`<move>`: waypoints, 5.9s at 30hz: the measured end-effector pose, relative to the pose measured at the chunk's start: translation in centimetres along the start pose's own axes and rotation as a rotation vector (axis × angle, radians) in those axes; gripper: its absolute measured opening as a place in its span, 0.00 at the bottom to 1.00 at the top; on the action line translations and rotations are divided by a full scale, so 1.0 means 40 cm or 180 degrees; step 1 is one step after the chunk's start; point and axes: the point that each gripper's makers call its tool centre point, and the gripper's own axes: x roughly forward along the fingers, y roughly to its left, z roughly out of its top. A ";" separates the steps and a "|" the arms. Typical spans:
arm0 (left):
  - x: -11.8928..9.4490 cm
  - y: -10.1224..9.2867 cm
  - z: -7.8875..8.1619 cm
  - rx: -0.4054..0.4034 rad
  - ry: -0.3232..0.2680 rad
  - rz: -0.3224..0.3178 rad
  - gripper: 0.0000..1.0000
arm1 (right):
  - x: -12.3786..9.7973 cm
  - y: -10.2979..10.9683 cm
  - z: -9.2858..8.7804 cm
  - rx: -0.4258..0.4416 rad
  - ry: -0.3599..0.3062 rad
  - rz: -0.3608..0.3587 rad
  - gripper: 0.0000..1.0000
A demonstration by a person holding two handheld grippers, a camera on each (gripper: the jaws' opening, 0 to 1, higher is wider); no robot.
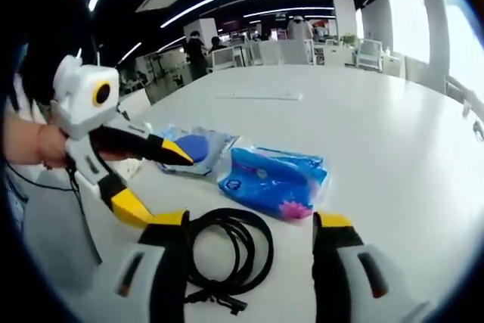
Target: Arrange the tabletop items into an orderly group along one side of the table until the central work area is clear of visible clutter.
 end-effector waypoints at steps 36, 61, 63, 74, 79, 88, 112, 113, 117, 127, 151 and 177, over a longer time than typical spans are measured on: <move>-0.156 0.087 0.012 0.0041 -0.0242 0.0280 0.66 | 0.033 0.099 0.113 -0.0270 -0.0120 0.0209 0.65; -0.315 0.189 -0.022 -0.0113 -0.0412 0.0667 0.66 | 0.115 0.234 0.203 -0.0545 -0.0174 0.0517 0.64; -0.330 0.197 -0.028 -0.0148 -0.0433 0.0692 0.66 | 0.123 0.249 0.210 -0.0564 -0.0180 0.0546 0.64; -0.407 0.232 -0.066 -0.0226 -0.0463 0.0874 0.65 | 0.160 0.320 0.232 -0.0681 -0.0174 0.0703 0.64; -0.447 0.253 -0.080 -0.0278 -0.0501 0.0968 0.65 | 0.178 0.354 0.249 -0.0740 -0.0189 0.0776 0.64; -0.512 0.293 -0.119 -0.0355 -0.0517 0.1129 0.65 | 0.207 0.404 0.280 -0.0863 -0.0191 0.0882 0.64; -0.695 0.386 -0.207 -0.0544 -0.0618 0.1504 0.65 | 0.297 0.587 0.359 -0.1139 -0.0213 0.1244 0.63; -0.699 0.388 -0.210 -0.0552 -0.0624 0.1508 0.65 | 0.301 0.593 0.361 -0.1150 -0.0211 0.1254 0.63; -0.720 0.399 -0.225 -0.0590 -0.0639 0.1551 0.64 | 0.318 0.621 0.375 -0.1191 -0.0209 0.1316 0.62; -0.764 0.414 -0.255 -0.0662 -0.0682 0.1658 0.63 | 0.370 0.680 0.388 -0.1311 -0.0146 0.1471 0.63; -0.809 0.452 -0.316 -0.0789 -0.0696 0.1796 0.59 | 0.533 0.758 0.362 -0.0851 0.0399 0.1822 0.58; -0.779 0.490 -0.337 -0.0931 -0.0741 0.1747 0.53 | 0.701 0.774 0.262 0.0074 0.1268 0.1758 0.47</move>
